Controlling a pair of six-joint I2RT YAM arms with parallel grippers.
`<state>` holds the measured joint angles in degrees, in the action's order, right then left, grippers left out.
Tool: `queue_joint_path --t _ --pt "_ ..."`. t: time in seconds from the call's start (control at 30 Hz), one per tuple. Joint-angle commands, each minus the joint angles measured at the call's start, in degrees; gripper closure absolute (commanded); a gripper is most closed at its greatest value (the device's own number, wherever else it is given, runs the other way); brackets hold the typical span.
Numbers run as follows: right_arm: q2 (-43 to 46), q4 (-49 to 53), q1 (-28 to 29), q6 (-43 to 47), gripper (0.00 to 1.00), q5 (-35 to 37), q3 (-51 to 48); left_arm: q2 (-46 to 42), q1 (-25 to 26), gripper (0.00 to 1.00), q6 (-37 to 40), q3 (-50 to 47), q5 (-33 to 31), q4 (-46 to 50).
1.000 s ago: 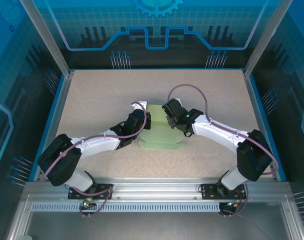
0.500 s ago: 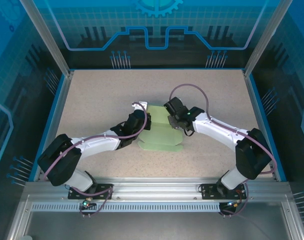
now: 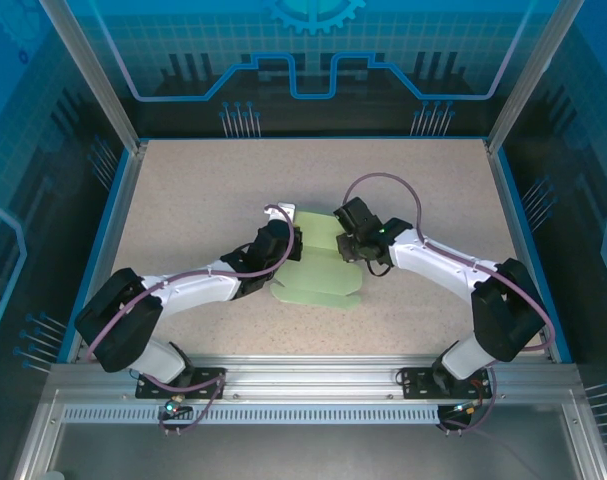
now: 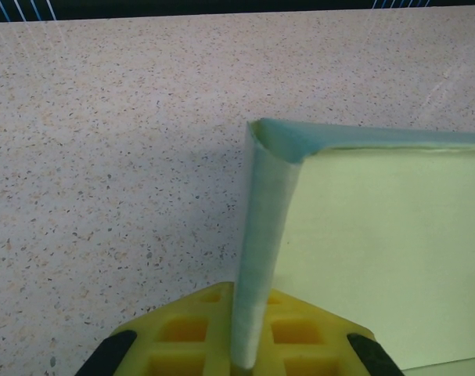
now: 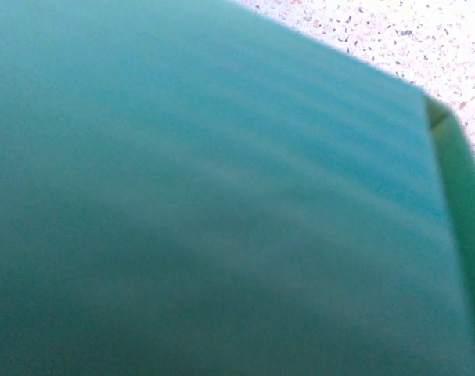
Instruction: Fold the paper box
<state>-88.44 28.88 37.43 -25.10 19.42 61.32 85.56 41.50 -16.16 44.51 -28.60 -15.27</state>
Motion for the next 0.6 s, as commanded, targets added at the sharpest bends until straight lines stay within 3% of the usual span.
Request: queue_joint_path --t 0.0,0.57 --pt "0.08 3.59 -0.79 0.48 0.77 4.86 0.79 -0.63 -0.01 0.99 -0.1 0.62 -0.36 -1.25" --pt "-7.52 13.21 1.68 -1.06 0.78 21.03 6.45 0.31 0.04 0.99 -0.19 0.64 -0.4 -1.3"
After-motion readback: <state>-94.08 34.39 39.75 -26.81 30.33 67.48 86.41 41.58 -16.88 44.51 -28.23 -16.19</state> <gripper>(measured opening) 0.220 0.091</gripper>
